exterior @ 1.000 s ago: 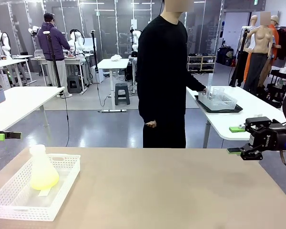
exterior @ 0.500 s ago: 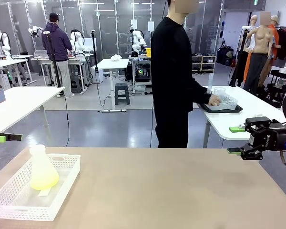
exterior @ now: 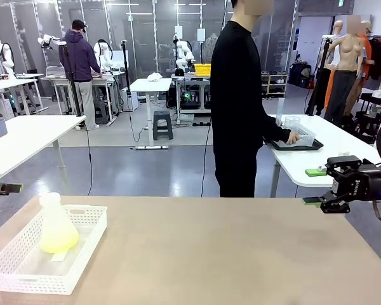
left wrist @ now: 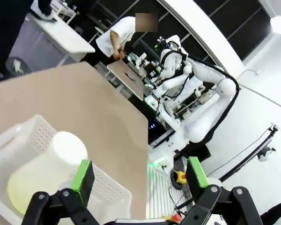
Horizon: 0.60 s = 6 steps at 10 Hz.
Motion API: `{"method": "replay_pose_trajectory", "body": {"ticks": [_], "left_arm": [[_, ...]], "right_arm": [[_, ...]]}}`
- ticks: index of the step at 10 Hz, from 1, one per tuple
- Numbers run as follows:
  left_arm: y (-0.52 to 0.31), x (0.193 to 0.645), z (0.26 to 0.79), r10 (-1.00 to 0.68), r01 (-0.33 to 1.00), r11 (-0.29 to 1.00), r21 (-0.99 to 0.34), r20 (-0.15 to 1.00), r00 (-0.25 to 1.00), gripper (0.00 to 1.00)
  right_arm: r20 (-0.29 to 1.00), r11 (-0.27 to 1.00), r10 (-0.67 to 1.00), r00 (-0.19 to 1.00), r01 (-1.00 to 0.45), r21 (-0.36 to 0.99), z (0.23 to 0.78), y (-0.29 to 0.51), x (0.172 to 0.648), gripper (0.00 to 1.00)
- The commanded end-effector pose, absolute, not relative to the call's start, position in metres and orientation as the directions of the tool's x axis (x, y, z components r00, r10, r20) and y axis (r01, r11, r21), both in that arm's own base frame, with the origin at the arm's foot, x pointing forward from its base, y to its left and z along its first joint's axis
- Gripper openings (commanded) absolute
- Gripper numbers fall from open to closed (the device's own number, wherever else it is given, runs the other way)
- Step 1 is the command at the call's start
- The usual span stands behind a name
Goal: Prepare the solutions needed for the experiment.
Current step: When the human places the Big flask in the center of the table, pick up the Big flask and place it in the left Organizing basket.
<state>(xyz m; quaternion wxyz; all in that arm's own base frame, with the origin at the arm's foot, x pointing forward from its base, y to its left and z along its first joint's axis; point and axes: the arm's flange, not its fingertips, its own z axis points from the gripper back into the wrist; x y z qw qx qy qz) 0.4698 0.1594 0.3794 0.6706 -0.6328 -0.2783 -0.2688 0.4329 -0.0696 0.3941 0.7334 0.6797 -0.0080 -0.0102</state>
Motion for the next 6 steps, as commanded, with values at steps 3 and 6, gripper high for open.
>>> {"method": "replay_pose_trajectory", "body": {"ticks": [3,6], "left_arm": [[0.163,0.475,0.377,0.026,0.745,0.057,-0.664,0.747,0.664,1.0],[0.158,0.459,0.386,0.052,0.577,0.029,-0.816,0.578,0.815,1.0]], "right_arm": [[0.013,0.073,-0.023,1.0,-0.011,0.997,0.394,-0.069,0.432,0.81],[0.013,0.073,-0.023,1.0,-0.011,0.997,0.394,-0.069,0.432,0.81]]}}
